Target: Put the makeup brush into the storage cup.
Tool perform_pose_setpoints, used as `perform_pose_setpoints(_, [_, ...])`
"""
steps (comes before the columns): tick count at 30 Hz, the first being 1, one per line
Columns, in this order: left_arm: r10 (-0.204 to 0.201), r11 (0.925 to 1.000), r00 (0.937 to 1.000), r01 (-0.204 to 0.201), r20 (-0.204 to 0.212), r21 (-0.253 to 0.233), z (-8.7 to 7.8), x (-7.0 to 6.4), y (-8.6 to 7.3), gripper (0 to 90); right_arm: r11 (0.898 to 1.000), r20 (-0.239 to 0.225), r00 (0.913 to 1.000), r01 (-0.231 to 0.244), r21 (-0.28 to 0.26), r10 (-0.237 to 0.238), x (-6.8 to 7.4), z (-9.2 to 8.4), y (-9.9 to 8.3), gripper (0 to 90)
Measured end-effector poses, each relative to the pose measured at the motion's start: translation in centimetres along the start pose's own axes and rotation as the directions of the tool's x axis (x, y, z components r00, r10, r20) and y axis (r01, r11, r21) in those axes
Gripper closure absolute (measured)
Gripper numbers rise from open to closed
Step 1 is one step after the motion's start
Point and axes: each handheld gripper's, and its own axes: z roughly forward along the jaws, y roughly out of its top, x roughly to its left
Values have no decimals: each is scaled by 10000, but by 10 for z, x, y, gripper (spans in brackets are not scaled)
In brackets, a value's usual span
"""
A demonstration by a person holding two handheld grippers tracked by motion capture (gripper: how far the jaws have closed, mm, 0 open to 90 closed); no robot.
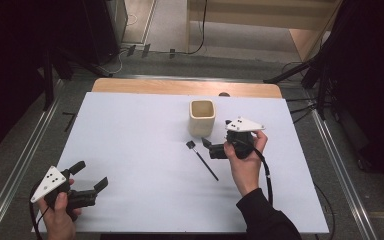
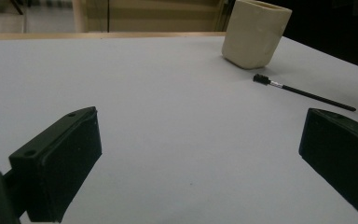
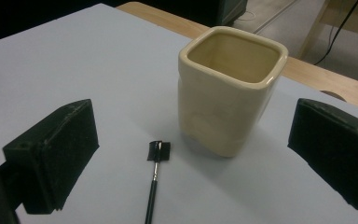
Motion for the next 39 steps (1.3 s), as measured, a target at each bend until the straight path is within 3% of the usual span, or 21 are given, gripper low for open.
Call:
perform_pose_setpoints(5, [-14, 10000, 10000, 14, -5, -5, 0, 0, 0, 0, 9999, -101, 9999, 34, 153, -33, 1, 6, 4, 24])
perform_pose_setpoints(9, [-37, 10000, 10000, 37, -5, -25, 0, 1, 0, 0, 9986, -326, 9994, 109, 524, -92, 2, 14, 7, 58])
perform_pose_setpoints(14, [-49, 10000, 10000, 49, 9, -23, 0, 1, 0, 0, 9931, -160, 9998, -103, 1165, 122, 1, 22, 9, 138])
perform_pose_setpoints(15, [-54, 10000, 10000, 54, 19, -39, 0, 1, 0, 0, 9868, -109, 9995, -288, 1594, 309, -1, 27, 10, 139])
perform_pose_setpoints(18, [-51, 10000, 10000, 51, 11, -50, 0, 1, 0, 0, 9766, -11, 9988, -475, 2096, 488, -4, 32, 9, 140])
perform_pose_setpoints(23, [-70, 10000, 10000, 70, -2, -30, 0, 2, 0, 0, 9646, -21, 9984, -532, 2582, 556, -5, 39, 8, 147])
perform_pose_setpoints(26, [-76, 10000, 10000, 76, 19, -28, 1, 2, 0, 0, 9554, -27, 9994, -335, 2934, 358, -4, 43, 8, 150])
perform_pose_setpoints(29, [-100, 9999, 9999, 100, 15, -24, 1, 2, 0, 0, 9411, 347, 9994, -98, 3381, -20, -1, 49, 10, 203])
perform_pose_setpoints(35, [-135, 9999, 9999, 136, 16, -22, 0, 2, 0, 0, 9258, 378, 9989, 109, 3779, -272, 2, 54, 11, 266])
perform_pose_setpoints(36, [-133, 9999, 9999, 133, 17, -20, 0, 2, 0, 0, 9209, 420, 9988, 63, 3898, -246, 3, 55, 11, 286])
perform_pose_setpoints(37, [-140, 9999, 9999, 140, 14, -26, 1, 3, 0, 0, 9055, 438, 9983, 155, 4242, -376, 3, 59, 10, 308])
perform_pose_setpoints(39, [-143, 9999, 9999, 143, 12, -20, 1, 3, 0, 0, 9008, 407, 9984, 182, 4339, -398, 3, 60, 10, 323])
